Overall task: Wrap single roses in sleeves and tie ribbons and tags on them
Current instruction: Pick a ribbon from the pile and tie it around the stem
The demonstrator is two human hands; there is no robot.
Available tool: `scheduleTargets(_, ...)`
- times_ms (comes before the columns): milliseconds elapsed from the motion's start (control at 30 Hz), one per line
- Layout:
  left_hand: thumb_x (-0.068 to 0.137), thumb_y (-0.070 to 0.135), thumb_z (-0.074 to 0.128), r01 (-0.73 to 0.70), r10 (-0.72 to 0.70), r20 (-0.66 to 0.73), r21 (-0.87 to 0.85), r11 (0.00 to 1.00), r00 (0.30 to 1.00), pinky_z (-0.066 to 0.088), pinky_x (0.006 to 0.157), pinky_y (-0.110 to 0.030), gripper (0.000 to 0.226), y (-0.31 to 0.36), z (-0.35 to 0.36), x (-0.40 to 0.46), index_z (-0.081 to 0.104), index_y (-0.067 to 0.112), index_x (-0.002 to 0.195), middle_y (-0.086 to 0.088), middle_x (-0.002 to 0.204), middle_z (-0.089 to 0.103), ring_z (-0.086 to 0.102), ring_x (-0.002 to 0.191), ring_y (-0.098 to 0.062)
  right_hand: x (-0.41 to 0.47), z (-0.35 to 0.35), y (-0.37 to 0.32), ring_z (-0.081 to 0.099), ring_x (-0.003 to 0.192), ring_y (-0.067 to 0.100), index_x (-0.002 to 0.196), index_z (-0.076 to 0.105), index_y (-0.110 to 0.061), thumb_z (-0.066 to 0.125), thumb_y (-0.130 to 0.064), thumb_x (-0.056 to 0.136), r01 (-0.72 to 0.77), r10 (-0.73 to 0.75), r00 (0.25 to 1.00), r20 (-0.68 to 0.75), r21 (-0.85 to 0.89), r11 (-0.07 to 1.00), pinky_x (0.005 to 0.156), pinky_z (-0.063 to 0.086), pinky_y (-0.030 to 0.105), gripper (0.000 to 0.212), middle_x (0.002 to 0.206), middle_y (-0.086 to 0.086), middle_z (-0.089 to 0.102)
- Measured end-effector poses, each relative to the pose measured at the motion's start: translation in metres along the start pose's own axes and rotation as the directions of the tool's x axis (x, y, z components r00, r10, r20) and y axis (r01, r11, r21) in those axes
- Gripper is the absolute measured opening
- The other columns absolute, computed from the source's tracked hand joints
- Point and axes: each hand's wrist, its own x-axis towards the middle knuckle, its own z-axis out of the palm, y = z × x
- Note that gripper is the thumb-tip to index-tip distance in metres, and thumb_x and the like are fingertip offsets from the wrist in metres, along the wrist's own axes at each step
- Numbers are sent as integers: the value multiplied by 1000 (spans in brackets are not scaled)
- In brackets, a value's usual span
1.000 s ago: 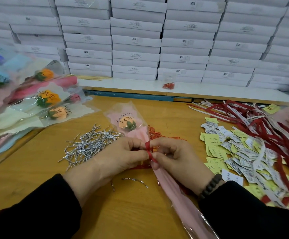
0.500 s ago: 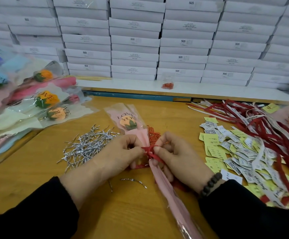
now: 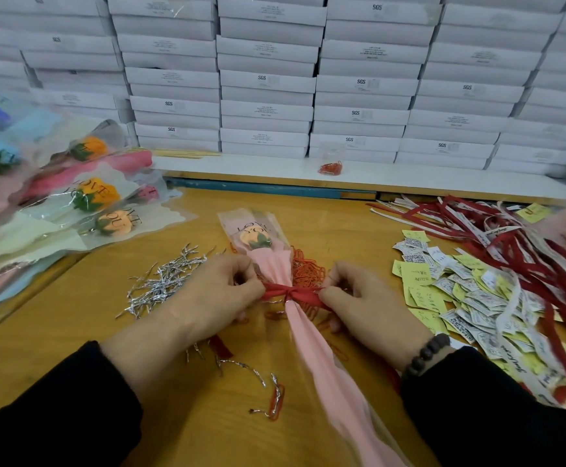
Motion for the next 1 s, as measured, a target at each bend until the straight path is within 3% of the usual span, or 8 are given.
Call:
scheduleTargets(200,81,2,56,-10,13,-22,104,995,1000,37,42,-12,21,-1,-6,-1,49,7,62,-3,52,47,44,46,-8,-2,-5,-5,49,57,10,67,51,-18,54,-16,84,14,-10,999,35,-99,995,53,37,22,17,60,-6,52)
scheduleTargets(333,79,8,59,3,6,-43,210,978,999,45,52,-30,19,-4,-8,1,49,8,62,-7,58,48,45,56,-18,-3,-7,-6,47,57,10,65,49,-17,53,-17,84,13,-1,997,74,-153,988,51,35,22,20,59,-6,49)
scheduleTargets(533,79,12,59,13,4,-65,259,966,998,33,50,-25,20,-7,-12,1,48,9,62,-6,59,46,40,54,-16,-4,-7,-9,40,52,4,62,48,-17,53,-19,84,31,-12,996,93,-206,978,46,32,15,23,58,-7,46)
scheduleTargets(667,80,8,57,2,17,-78,245,970,997,33,49,-24,19,-7,-11,3,49,6,63,-6,56,48,42,52,-15,-5,-7,-11,46,50,9,62,49,-16,52,-14,82,-7,16,997,81,-105,994,49,35,21,20,57,0,56)
scheduleTargets(733,82,1,53,31,-27,-61,63,998,998,39,47,-20,19,-6,-12,3,49,4,64,-3,50,56,50,45,-11,-7,-8,-14,50,47,12,64,49,-14,52,-11,83,-28,27,998,65,2,1000,50,39,22,19,65,16,65)
scheduleTargets(800,88,-2,49,96,-94,19,-226,969,995,49,53,-26,21,-3,-14,2,49,4,68,-12,59,65,62,52,-17,-8,-10,-16,51,45,9,66,48,-13,52,-8,86,-38,29,997,66,141,989,50,41,21,21,63,18,63)
scheduleTargets(900,92,-2,41,196,-129,161,-537,820,979,57,56,-30,16,-1,-15,1,52,-1,80,-26,81,69,69,67,-30,-9,-10,-19,52,41,3,68,45,-12,58,-6,87,-55,17,994,106,368,928,45,39,14,23,57,7,57)
scheduleTargets(1000,94,5,39,269,-129,252,-667,695,959,58,64,-36,20,1,-11,2,54,-6,88,-30,88,68,70,75,-37,-11,-6,-22,57,47,9,70,43,-12,61,-6,85,-66,-7,988,152,470,880,46,45,17,25,63,12,62)
